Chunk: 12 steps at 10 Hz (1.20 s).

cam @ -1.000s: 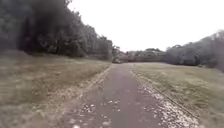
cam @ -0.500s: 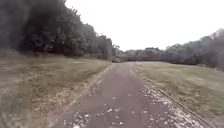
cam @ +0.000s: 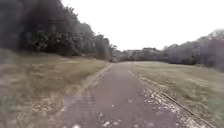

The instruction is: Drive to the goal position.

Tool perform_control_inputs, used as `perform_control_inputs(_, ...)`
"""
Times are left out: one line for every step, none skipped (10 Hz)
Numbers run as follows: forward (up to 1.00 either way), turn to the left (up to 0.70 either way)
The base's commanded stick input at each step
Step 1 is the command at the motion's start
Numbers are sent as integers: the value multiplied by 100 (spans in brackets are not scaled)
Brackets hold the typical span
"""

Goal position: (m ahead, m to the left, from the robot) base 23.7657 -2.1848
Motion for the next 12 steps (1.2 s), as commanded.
perform_control_inputs(60,0)
perform_control_inputs(60,0)
perform_control_inputs(60,0)
perform_control_inputs(60,0)
perform_control_inputs(60,0)
perform_control_inputs(60,0)
perform_control_inputs(60,0)
perform_control_inputs(60,0)
perform_control_inputs(60,0)
perform_control_inputs(60,0)
perform_control_inputs(60,0)
perform_control_inputs(60,-6)
